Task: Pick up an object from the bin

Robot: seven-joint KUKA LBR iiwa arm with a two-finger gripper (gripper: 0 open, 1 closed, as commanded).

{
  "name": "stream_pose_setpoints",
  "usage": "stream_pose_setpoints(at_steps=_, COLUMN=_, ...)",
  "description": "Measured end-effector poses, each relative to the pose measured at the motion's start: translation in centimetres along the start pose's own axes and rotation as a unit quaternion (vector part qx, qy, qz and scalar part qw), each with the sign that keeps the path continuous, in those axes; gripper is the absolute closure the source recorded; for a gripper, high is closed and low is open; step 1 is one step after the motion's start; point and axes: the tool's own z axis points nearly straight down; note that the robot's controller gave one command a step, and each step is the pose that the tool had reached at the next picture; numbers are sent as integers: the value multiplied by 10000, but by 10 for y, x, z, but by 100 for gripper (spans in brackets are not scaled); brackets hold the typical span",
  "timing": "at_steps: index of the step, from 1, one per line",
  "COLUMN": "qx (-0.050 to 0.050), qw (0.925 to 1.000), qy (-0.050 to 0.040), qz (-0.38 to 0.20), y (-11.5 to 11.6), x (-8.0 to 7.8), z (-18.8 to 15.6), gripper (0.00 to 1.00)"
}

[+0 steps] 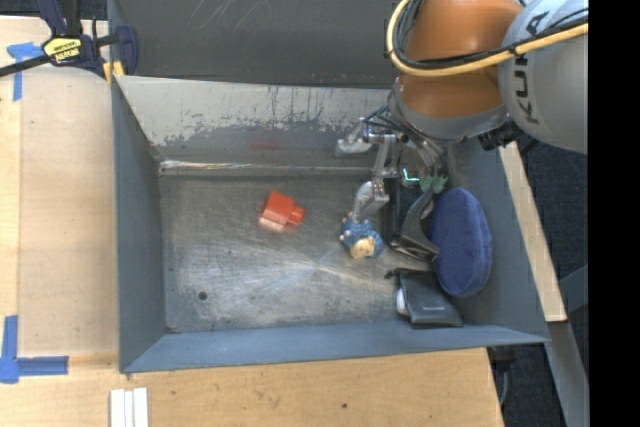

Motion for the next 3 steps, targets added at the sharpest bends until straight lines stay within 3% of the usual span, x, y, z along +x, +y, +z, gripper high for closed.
stream_pose_setpoints(at_steps=1, qx=-6, qw=9997, qy=-3, qz=-244, y=45, x=-24, z=92, gripper=0)
stream_pose_setpoints(at_steps=2, qx=-4, qw=9874, qy=-14, qz=1582, y=72, x=-25, z=106, gripper=0)
stream_pose_setpoints(at_steps=3, qx=-1, qw=9875, qy=-19, qz=1575, y=71, x=-26, z=105, gripper=100)
